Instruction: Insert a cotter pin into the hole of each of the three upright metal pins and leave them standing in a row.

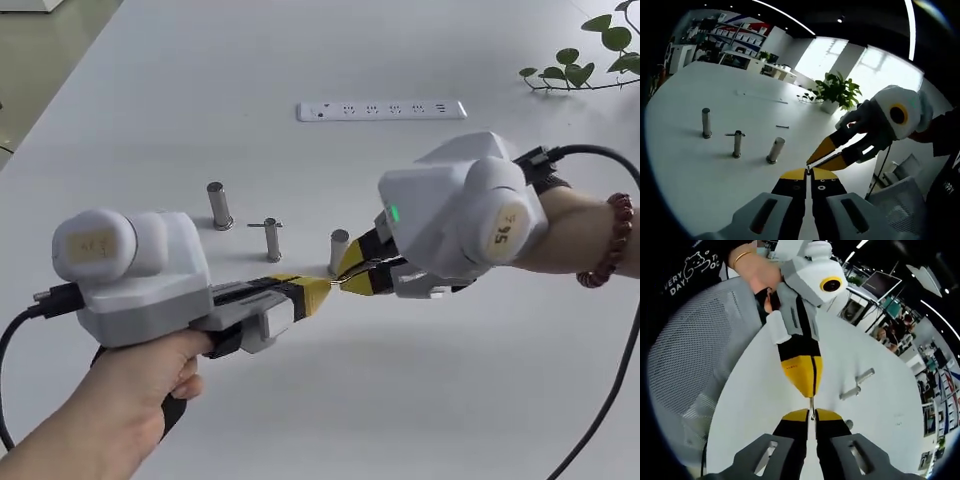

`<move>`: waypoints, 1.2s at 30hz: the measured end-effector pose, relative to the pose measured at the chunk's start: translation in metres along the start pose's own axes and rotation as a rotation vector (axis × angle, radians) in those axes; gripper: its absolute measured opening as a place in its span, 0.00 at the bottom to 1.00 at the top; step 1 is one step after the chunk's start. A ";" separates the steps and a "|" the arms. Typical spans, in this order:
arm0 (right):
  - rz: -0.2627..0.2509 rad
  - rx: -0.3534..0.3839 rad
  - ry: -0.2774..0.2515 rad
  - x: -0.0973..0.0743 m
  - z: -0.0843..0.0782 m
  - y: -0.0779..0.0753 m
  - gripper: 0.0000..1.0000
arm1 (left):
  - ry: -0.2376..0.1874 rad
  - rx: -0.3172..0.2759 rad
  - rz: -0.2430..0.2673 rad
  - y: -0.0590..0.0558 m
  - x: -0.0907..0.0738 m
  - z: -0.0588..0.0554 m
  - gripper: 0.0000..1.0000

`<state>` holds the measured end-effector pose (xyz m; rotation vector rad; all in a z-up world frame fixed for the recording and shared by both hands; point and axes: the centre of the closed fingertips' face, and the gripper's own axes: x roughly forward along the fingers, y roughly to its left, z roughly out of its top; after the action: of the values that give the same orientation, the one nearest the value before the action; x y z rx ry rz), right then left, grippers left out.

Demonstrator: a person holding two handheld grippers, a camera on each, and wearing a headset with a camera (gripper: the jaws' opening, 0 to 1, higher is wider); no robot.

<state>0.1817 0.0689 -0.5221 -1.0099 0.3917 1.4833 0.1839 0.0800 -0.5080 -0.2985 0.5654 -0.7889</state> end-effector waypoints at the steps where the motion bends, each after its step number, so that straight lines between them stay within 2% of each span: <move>1: 0.003 0.012 -0.004 0.000 0.000 0.000 0.03 | 0.003 0.023 -0.002 0.000 -0.001 0.000 0.00; 4: 0.035 0.142 -0.058 -0.004 0.002 0.002 0.04 | 0.008 0.089 -0.010 0.000 -0.003 0.000 0.00; 7: 0.060 0.245 -0.111 -0.008 0.004 0.004 0.05 | 0.042 0.180 -0.015 0.002 -0.006 -0.005 0.00; 11: 0.080 0.317 -0.135 -0.010 -0.003 0.001 0.06 | 0.059 0.268 -0.051 -0.003 -0.007 -0.009 0.00; 14: 0.122 0.365 -0.156 -0.012 -0.004 0.007 0.07 | 0.059 0.305 -0.083 -0.009 -0.007 -0.011 0.00; 16: 0.151 0.402 -0.172 -0.012 -0.004 0.012 0.07 | 0.068 0.352 -0.110 -0.013 -0.007 -0.012 0.00; 20: 0.174 0.413 -0.184 -0.014 -0.006 0.017 0.08 | 0.075 0.402 -0.152 -0.021 -0.008 -0.014 0.00; 24: 0.231 0.415 -0.202 -0.017 -0.004 0.028 0.08 | 0.080 0.451 -0.201 -0.028 -0.009 -0.015 0.00; 29: 0.295 0.406 -0.224 -0.020 -0.001 0.041 0.07 | 0.074 0.474 -0.246 -0.037 -0.010 -0.015 0.00; 36: 0.358 0.413 -0.267 -0.025 0.007 0.053 0.06 | 0.075 0.500 -0.322 -0.051 -0.012 -0.019 0.00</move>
<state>0.1274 0.0479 -0.5155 -0.4199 0.6770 1.7366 0.1367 0.0534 -0.4956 0.1065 0.3756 -1.2251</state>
